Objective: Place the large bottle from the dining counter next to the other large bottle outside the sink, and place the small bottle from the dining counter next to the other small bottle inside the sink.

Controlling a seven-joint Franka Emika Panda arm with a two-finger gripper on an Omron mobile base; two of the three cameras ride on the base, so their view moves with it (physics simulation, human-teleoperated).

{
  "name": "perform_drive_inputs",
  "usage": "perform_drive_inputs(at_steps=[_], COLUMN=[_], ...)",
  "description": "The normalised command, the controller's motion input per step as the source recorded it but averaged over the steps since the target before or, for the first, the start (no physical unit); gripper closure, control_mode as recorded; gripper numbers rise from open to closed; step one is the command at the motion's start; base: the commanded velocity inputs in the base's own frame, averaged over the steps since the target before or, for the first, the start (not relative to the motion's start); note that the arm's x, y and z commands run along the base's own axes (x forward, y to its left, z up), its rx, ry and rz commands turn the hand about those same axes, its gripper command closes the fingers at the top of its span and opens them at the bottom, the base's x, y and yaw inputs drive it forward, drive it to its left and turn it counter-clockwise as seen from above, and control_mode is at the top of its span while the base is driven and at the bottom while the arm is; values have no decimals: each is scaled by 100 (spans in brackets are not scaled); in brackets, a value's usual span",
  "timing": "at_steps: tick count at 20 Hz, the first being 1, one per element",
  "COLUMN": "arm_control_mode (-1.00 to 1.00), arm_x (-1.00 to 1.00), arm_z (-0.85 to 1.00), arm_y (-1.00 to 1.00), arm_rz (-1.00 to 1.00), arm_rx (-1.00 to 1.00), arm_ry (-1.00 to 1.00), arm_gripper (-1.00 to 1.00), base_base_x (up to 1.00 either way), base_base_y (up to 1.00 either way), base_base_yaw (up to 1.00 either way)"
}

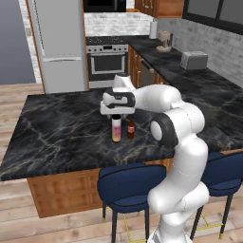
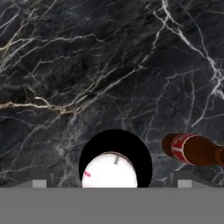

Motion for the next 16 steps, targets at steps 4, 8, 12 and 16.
perform_drive_inputs(at_steps=[4,8,12,16], arm_control_mode=[-100,-100,-100,-100], arm_x=[11,3,0,0], arm_z=[-10,-7,0,0], arm_y=[0,0,0,0], arm_rz=[0,0,0,0], arm_rx=[0,0,0,0], arm_ry=[0,0,0,0], arm_gripper=[-100,-100,-100,-100], base_base_x=[0,0,0,0], base_base_y=[0,0,0,0], base_base_yaw=[0,0,0,0])
